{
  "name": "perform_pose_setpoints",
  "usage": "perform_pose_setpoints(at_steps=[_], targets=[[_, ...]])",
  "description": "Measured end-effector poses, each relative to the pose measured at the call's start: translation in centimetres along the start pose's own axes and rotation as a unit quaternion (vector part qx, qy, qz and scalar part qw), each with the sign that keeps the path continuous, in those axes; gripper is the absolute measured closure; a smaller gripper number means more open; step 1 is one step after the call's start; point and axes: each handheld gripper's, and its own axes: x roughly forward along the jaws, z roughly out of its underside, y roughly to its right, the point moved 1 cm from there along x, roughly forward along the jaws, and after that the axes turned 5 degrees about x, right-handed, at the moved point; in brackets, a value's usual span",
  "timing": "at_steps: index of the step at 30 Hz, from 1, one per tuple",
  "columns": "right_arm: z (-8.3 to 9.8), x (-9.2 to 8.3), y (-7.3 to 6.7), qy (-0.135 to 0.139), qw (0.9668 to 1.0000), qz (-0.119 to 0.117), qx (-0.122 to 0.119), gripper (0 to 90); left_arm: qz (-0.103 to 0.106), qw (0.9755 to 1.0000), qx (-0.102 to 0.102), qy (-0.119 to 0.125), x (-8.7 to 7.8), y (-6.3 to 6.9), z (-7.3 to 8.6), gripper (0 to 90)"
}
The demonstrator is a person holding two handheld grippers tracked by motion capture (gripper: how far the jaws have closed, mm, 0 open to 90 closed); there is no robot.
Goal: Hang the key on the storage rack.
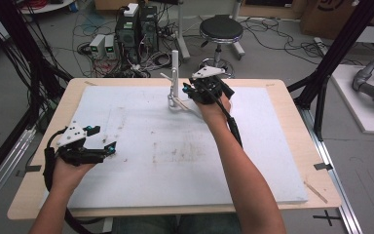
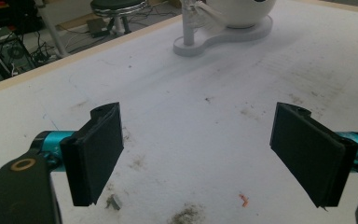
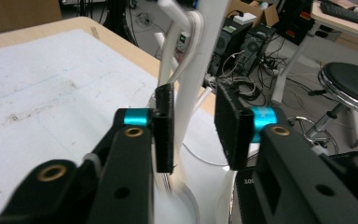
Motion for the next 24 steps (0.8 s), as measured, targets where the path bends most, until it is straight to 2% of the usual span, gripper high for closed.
perform_pose_setpoints(at_steps=[6, 8, 10, 11, 12, 14, 17, 22, 24], targets=[[0.3, -1.0, 0.4, -0.004, 0.9998, -0.007, 0.019, 59.5, 0.001, 1.0, 0.003, 0.0, -0.1, 0.1, 0.0, 17.1], [0.6, -1.4, 0.5, 0.013, 0.9998, -0.005, 0.011, 56.0, 0.0, 1.0, 0.0, 0.0, -0.1, 0.2, -0.1, 17.1], [1.2, -2.0, 0.6, 0.018, 0.9996, -0.004, 0.021, 50.6, 0.001, 1.0, 0.003, -0.001, 0.0, 0.2, -0.1, 17.1], [1.4, -2.2, 0.7, 0.007, 0.9995, -0.009, 0.029, 46.8, 0.002, 1.0, 0.004, -0.001, 0.0, 0.2, -0.1, 17.1], [1.5, -2.4, 0.8, 0.002, 0.9996, -0.008, 0.027, 45.0, 0.002, 1.0, 0.004, -0.002, 0.0, 0.2, -0.1, 17.1], [2.2, -3.2, 0.9, 0.022, 0.9994, -0.006, 0.025, 45.2, 0.0, 1.0, 0.004, -0.002, 0.0, 0.2, -0.1, 17.2], [3.1, -4.3, 1.1, 0.021, 0.9993, -0.01, 0.029, 40.5, -0.001, 1.0, 0.008, -0.003, 0.0, 0.3, -0.1, 17.1], [5.1, -6.4, 1.7, 0.03, 0.9992, -0.007, 0.027, 37.9, 0.0, 0.9999, 0.01, -0.005, 0.1, 0.4, -0.1, 17.1], [5.9, -7.3, 2.0, 0.034, 0.9988, -0.006, 0.035, 37.6, 0.001, 0.9999, 0.01, -0.003, 0.2, 0.4, -0.1, 17.1]])
